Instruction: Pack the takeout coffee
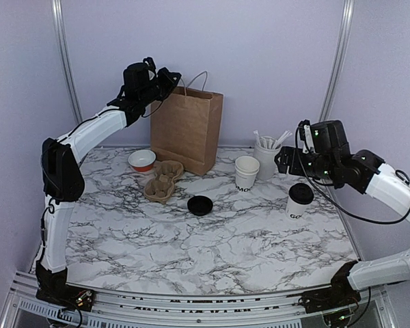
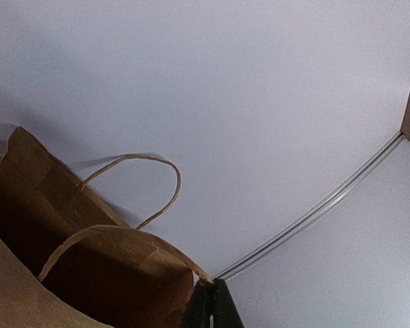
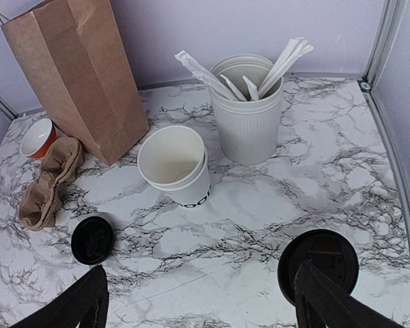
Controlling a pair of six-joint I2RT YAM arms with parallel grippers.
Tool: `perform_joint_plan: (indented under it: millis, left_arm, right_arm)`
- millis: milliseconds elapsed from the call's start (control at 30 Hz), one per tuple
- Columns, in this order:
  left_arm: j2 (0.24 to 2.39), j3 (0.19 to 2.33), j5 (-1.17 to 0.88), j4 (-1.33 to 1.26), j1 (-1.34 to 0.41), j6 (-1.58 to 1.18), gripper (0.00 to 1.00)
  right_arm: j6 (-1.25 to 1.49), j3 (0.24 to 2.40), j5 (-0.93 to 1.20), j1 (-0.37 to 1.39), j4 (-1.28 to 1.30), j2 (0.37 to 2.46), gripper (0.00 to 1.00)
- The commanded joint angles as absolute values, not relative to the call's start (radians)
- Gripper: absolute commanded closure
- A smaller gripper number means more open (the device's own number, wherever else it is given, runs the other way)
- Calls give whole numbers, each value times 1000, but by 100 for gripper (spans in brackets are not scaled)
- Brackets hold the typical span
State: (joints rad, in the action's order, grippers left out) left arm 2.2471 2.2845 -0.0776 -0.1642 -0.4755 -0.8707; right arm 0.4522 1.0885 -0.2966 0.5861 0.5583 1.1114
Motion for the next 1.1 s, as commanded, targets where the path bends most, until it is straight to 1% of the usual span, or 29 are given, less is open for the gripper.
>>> perform_joint_plan:
  millis: [0, 167, 333, 500, 700, 800, 1067]
  left_arm:
    - [2286, 2354, -220, -320, -461, -885, 100]
    - [2302, 2371, -302, -419, -449, -900, 100]
    - [2319, 2407, -336, -500, -439, -926, 100]
    - [2319, 2451, -358, -531, -432, -939, 100]
    - [2258, 2456, -388, -538, -432, -935, 100]
    - [2196, 2412, -417, -538, -434, -935, 100]
    - [1960, 2152, -475, -538, -446, -940, 100]
  right_arm:
    - [456, 1089, -297, 594, 564, 1097, 9]
    - [454, 1085, -297, 594, 561, 1102, 9]
    - [453, 1085, -296, 594, 561, 1110, 9]
    - [454, 1085, -296, 594, 563, 1107, 9]
    - [453, 1079, -289, 594, 559, 1106, 8]
    - [453, 1073, -284, 594, 553, 1104, 8]
    - [447, 1053, -266, 595, 521, 1106, 9]
